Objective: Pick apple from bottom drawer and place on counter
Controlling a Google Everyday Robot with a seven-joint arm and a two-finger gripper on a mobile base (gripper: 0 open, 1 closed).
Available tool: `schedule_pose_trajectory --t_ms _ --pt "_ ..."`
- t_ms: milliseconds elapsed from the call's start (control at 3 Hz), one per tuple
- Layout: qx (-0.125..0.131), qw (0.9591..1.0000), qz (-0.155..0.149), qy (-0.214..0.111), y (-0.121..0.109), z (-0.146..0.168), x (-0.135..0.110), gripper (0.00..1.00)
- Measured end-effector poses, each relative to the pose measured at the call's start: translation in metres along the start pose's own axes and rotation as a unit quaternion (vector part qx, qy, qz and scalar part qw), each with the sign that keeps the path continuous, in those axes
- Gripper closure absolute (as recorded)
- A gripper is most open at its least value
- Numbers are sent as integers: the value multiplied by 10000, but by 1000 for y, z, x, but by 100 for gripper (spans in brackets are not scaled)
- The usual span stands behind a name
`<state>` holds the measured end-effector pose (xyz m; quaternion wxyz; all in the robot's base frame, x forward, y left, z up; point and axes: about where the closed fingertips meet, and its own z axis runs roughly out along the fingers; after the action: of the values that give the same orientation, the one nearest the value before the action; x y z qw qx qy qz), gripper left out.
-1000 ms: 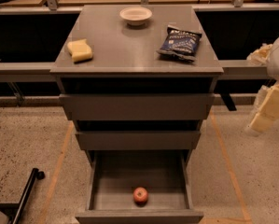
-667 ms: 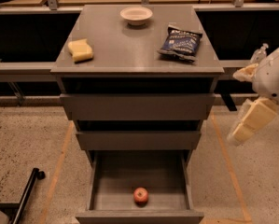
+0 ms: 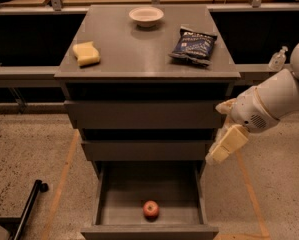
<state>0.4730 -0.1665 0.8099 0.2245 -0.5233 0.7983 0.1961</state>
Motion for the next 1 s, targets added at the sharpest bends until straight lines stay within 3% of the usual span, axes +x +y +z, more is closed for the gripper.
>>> schedule_pose_trajectory --t_ms 333,667,1000 --pt "-3 10000 0 2 0 0 0 0" --pt "10 10000 14 -73 -1 25 5 0" --pt "-129 9999 14 -95 -4 93 26 0"
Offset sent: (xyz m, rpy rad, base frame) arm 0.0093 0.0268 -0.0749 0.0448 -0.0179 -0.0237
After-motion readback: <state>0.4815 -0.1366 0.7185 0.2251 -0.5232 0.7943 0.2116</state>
